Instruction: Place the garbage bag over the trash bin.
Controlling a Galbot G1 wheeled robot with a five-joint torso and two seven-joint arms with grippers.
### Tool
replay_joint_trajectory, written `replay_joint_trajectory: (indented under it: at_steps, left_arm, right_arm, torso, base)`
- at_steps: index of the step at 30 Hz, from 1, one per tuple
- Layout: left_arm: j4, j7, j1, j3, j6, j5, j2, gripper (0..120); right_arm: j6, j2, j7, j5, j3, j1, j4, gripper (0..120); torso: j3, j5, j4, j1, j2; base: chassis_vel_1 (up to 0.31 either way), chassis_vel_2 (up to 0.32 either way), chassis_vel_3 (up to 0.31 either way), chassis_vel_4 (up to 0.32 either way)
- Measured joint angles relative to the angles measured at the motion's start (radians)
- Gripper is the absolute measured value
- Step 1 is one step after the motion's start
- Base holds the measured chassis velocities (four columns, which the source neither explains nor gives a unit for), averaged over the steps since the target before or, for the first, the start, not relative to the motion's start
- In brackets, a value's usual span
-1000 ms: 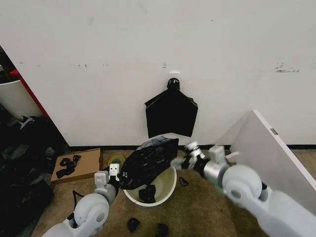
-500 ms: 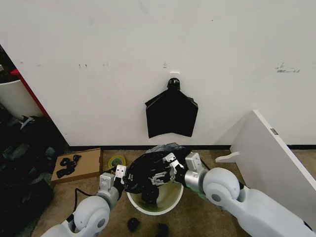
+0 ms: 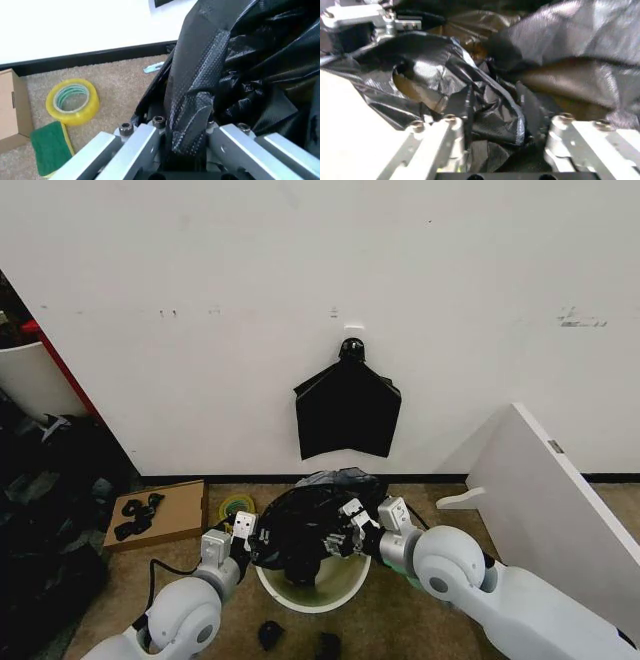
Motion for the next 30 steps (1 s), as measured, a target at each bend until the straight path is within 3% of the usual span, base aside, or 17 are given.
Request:
replay_joint_trajectory:
  at_steps: [2, 6, 9, 10, 19, 23, 30]
  left_arm:
    - [-0.001, -0.001, 0.0, -0.001, 0.0, -0.003, 0.0, 1]
    - [-0.004, -0.038, -0.01, -0.015, 0.023, -0.086, -0.009, 1]
    - [-0.002, -0.061, -0.021, -0.023, 0.038, -0.133, -0.016, 1]
    - [0.004, -0.092, -0.033, -0.03, 0.053, -0.194, -0.024, 1]
    - [0.016, -0.215, -0.089, -0.05, 0.091, -0.426, -0.038, 1]
    - [0.007, -0.261, -0.124, -0.055, 0.115, -0.507, -0.034, 1]
    - [0.017, -0.293, -0.157, -0.072, 0.145, -0.559, -0.018, 1]
  right_arm:
    - [0.0, -0.002, 0.0, -0.002, -0.002, 0.0, 0.001, 27]
    - [0.001, -0.018, -0.006, -0.06, -0.006, -0.019, 0.028, 8]
    - [0.009, -0.032, -0.014, -0.082, -0.003, -0.033, 0.051, 2]
    - [0.028, -0.053, -0.03, -0.123, -0.002, -0.052, 0.086, 0]
    - [0.113, -0.137, -0.091, -0.276, -0.054, -0.115, 0.26, 0]
    - [0.15, -0.153, -0.143, -0.39, -0.077, -0.144, 0.258, 0]
    - [0.184, -0.165, -0.169, -0.451, -0.081, -0.163, 0.207, 0]
  torso:
    - [0.0, 0.0, 0.0, 0.0, 0.0]
    - [0.0, 0.0, 0.0001, 0.0, 0.0]
    - [0.0, 0.0001, 0.0001, 0.0, 0.0]
    - [0.0, 0.0001, -0.0001, 0.0, 0.0]
    - [0.0, -0.0001, 0.0003, 0.0, 0.0]
    - [0.0, 0.0, -0.0002, 0.0, 0.0]
    - [0.0, 0.0, 0.0, 0.0, 0.0]
  base:
    - [0.0, 0.0, 0.0, 0.0]
    - [0.0, 0.0, 0.0, 0.0]
    - [0.0, 0.0, 0.0, 0.0]
    - [0.0, 0.0, 0.0, 0.0]
    - [0.0, 0.0, 0.0, 0.0]
    - [0.0, 0.0, 0.0, 0.0]
    - [0.0, 0.0, 0.0, 0.0]
